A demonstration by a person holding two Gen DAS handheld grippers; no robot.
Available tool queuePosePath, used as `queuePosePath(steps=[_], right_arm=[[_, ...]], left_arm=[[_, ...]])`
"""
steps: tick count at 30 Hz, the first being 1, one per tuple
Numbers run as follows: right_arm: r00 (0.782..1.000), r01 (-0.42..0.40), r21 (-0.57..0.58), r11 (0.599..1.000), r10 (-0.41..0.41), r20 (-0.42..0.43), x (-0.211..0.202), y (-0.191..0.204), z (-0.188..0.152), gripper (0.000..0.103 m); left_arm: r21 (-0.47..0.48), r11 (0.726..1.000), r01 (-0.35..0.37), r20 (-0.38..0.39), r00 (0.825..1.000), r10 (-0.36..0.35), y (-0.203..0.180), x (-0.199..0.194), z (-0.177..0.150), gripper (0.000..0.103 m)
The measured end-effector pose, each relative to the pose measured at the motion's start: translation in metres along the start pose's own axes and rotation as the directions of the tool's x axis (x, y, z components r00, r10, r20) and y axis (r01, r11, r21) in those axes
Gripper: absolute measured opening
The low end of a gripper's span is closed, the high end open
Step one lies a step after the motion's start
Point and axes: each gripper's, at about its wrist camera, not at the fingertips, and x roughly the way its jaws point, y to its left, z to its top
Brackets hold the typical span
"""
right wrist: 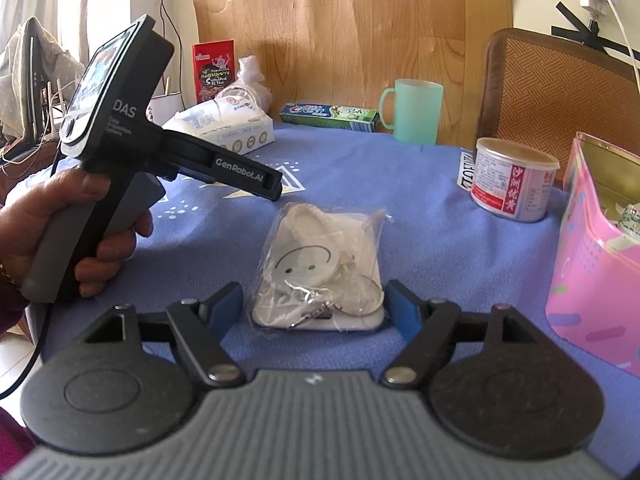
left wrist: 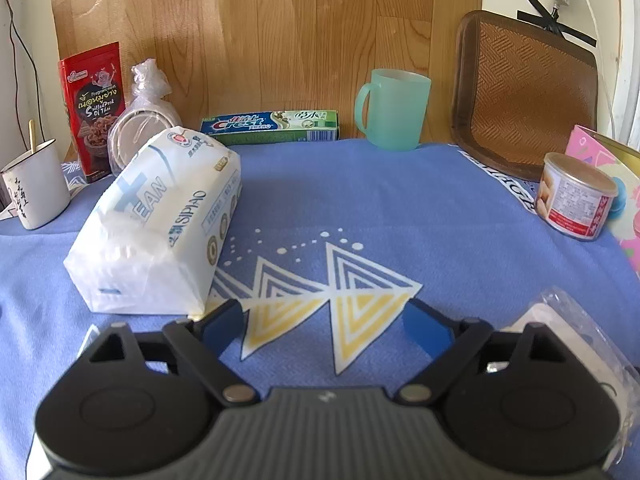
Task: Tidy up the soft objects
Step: 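Move the right gripper to the bagged white plug and grasp it, then carry the bagged plug into the tin box and release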
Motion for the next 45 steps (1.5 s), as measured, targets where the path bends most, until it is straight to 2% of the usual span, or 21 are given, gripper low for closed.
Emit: queuePosePath(steps=[18, 20, 21, 24, 28, 31, 34, 37, 38, 40, 43, 45], right_arm=[[1.000, -0.007, 0.026, 1.000, 0.007, 0.017, -0.001, -0.002, -0.001, 0.079], [1.000, -0.008, 0.027, 1.000, 0.007, 0.019, -0.001, -0.002, -0.001, 0.079], [1.000, -0.005, 0.028, 1.000, 0.005, 0.020, -0.001, -0.001, -0.002, 0.079], [1.000, -0.007, 0.029, 1.000, 0.006, 0.023, -0.001, -0.001, -0.002, 0.079], [1.000, -0.011, 0.032, 0.999, 0.011, 0.020, 0.000, -0.001, -0.001, 0.079], [1.000, -0.006, 0.026, 1.000, 0.005, 0.020, 0.000, 0.001, -0.001, 0.079], [1.000, -0.005, 0.026, 1.000, 0.004, 0.024, 0.000, -0.001, -0.002, 0.073], [1.000, -0.002, 0.001, 1.000, 0.002, 0.030, -0.001, 0.003, -0.004, 0.071], [0.999, 0.001, -0.009, 1.000, -0.001, 0.037, -0.002, 0.004, -0.004, 0.071], [0.998, 0.037, -0.028, 0.999, -0.035, 0.057, -0.006, 0.008, -0.006, 0.070], [0.988, 0.096, -0.026, 0.995, -0.092, 0.123, -0.020, 0.005, -0.007, 0.070], [0.973, 0.140, -0.009, 0.990, -0.136, 0.185, -0.034, -0.003, -0.001, 0.070]], left_arm=[[-0.009, 1.000, -0.020, -0.022, 1.000, 0.020, 0.002, -0.003, -0.001, 0.096], [-0.038, 0.999, 0.003, -0.053, 0.999, -0.005, 0.006, -0.010, -0.001, 0.095], [-0.068, 0.997, 0.034, -0.074, 0.997, -0.039, 0.009, -0.016, -0.001, 0.095], [-0.197, 0.957, 0.211, -0.100, 0.967, -0.233, 0.020, -0.036, -0.001, 0.088], [-0.200, 0.928, 0.315, -0.111, 0.933, -0.341, 0.009, -0.053, -0.005, 0.079], [-0.209, 0.900, 0.383, -0.163, 0.894, -0.418, -0.006, -0.049, -0.012, 0.071], [-0.176, 0.911, 0.373, -0.162, 0.902, -0.401, -0.025, -0.051, -0.016, 0.070], [-0.141, 0.892, 0.430, -0.181, 0.874, -0.450, -0.046, -0.052, -0.017, 0.059], [-0.125, 0.898, 0.422, -0.183, 0.880, -0.439, -0.051, -0.052, -0.015, 0.058], [-0.105, 0.896, 0.432, -0.175, 0.879, -0.445, -0.060, -0.057, -0.007, 0.057], [-0.071, 0.873, 0.483, -0.121, 0.864, -0.488, -0.073, -0.074, 0.012, 0.056], [-0.008, 0.854, 0.520, -0.073, 0.851, -0.519, -0.094, -0.086, 0.031, 0.056]])
